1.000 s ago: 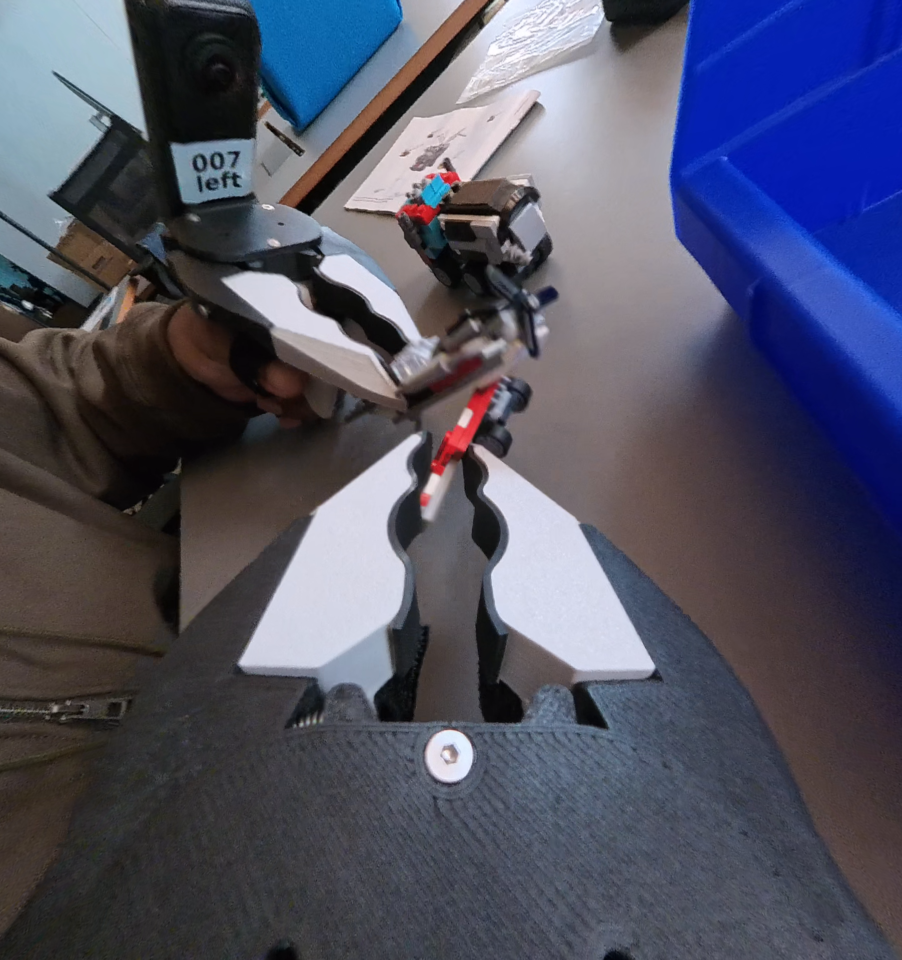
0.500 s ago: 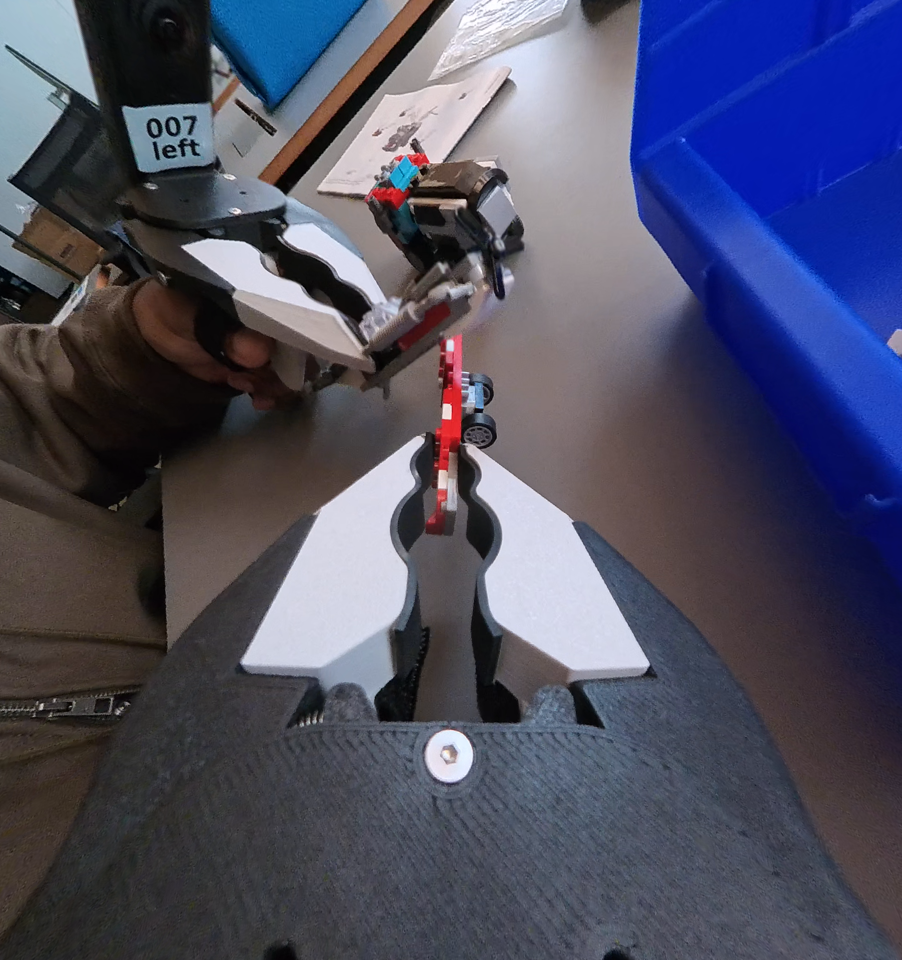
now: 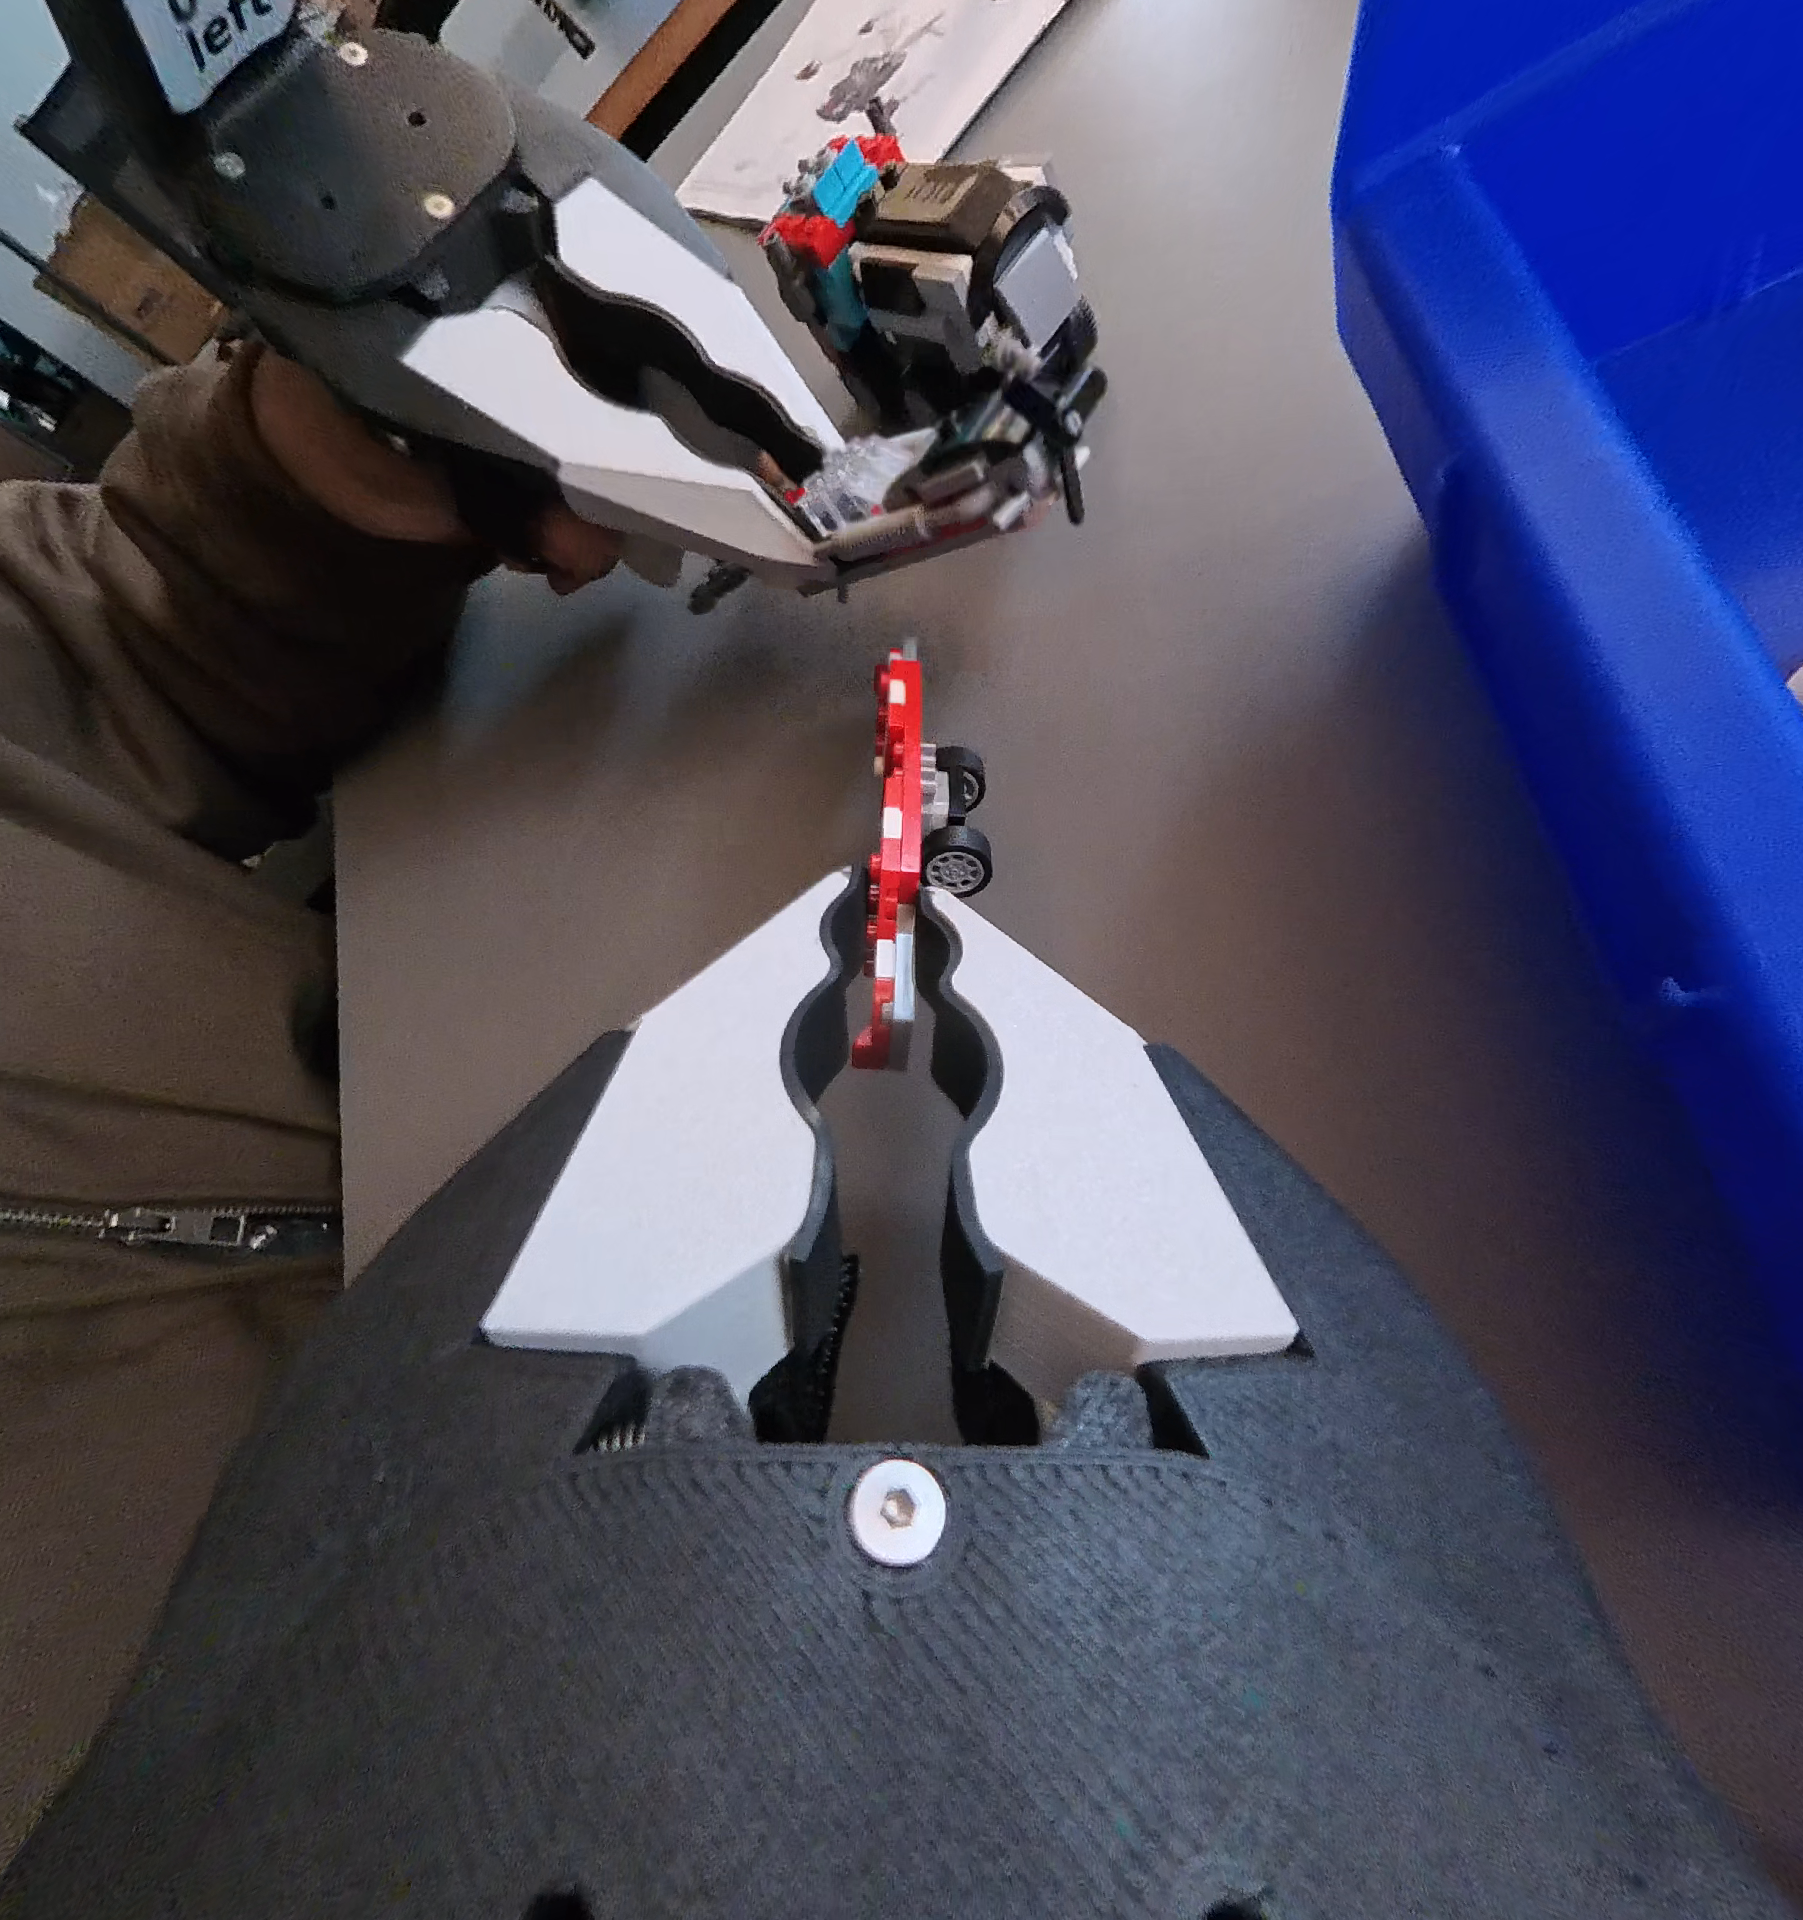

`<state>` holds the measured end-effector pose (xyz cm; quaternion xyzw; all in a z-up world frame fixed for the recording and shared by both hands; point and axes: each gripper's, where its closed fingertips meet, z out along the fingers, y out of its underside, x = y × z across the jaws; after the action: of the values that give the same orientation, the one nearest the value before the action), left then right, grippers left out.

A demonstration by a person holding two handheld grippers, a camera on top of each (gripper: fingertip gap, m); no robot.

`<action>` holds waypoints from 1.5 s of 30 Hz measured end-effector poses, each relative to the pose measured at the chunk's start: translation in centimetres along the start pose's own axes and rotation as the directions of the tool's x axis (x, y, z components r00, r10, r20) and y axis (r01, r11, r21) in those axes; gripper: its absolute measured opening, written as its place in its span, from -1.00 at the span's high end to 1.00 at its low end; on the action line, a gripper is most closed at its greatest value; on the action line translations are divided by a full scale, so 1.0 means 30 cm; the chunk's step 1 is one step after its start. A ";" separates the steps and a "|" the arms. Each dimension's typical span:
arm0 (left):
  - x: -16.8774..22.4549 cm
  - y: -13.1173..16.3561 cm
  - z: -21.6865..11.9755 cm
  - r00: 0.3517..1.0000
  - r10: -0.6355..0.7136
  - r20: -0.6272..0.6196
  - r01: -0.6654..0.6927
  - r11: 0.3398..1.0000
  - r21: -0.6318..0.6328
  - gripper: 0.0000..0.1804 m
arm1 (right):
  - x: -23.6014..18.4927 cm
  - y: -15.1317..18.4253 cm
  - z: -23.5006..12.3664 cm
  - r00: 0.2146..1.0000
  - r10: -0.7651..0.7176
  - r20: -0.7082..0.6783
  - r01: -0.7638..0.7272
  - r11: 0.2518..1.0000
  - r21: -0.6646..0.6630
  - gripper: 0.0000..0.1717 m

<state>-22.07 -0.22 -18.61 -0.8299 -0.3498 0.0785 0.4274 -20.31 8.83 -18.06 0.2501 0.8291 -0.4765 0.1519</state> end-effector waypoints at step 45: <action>0.203 -0.213 -0.104 0.791 -0.236 -0.564 0.454 0.845 0.283 0.74 | -0.174 -0.190 -0.034 0.950 -0.079 0.303 -0.044 0.925 0.378 0.86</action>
<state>-19.47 4.18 -10.77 -0.6335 -0.3491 -0.1540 0.6731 -19.16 5.92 -10.92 0.1888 0.6886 -0.6629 0.2255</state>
